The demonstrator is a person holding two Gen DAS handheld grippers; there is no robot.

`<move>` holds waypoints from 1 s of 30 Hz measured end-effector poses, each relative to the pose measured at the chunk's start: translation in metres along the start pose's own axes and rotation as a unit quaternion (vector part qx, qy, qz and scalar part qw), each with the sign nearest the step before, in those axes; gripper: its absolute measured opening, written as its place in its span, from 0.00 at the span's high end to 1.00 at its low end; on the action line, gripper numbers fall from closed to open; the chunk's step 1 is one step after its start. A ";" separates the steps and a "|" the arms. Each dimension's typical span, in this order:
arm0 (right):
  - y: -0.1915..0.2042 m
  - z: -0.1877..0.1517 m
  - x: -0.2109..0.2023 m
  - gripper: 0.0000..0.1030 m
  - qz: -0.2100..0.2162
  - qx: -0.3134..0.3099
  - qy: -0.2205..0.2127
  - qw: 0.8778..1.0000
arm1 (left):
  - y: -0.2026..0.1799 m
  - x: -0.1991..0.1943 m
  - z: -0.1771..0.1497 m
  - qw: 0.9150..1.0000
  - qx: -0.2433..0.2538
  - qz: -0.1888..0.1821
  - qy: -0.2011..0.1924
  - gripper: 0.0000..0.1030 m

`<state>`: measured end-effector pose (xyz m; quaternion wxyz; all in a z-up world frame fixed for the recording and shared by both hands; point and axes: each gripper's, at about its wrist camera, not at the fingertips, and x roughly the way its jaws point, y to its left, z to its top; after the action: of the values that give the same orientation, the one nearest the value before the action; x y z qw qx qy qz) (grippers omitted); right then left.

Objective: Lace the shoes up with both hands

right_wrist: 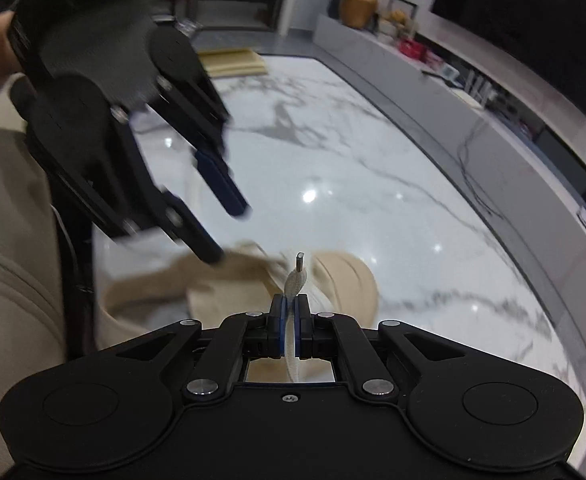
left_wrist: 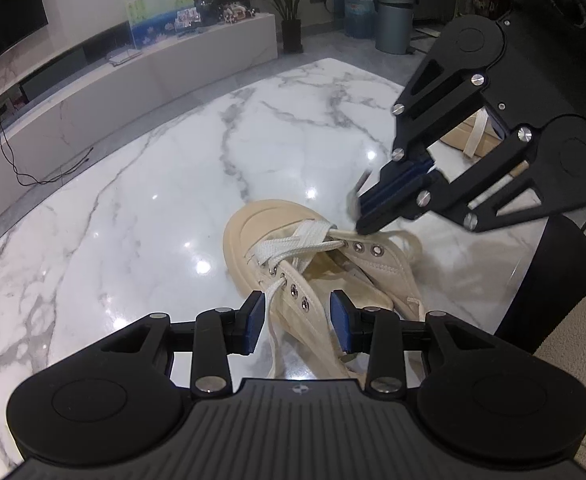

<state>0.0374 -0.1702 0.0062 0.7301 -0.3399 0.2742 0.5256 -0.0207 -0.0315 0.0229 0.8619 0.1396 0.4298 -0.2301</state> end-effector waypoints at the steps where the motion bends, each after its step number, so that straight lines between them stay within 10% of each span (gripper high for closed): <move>1: 0.001 0.002 0.002 0.98 -0.002 -0.004 0.004 1.000 | -0.001 0.000 -0.001 1.000 0.001 0.001 0.001 0.67; 10: 0.020 0.014 0.037 0.97 -0.025 -0.030 0.069 0.997 | -0.003 -0.001 -0.005 1.000 0.006 0.010 0.006 0.67; 30: 0.011 0.020 0.039 0.81 -0.022 0.008 0.029 0.999 | -0.006 -0.001 -0.006 1.000 0.006 0.010 0.011 0.67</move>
<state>0.0391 -0.1298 -0.0135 0.7361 -0.3551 0.2918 0.4969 -0.0280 -0.0340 0.0197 0.8586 0.1518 0.4363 -0.2223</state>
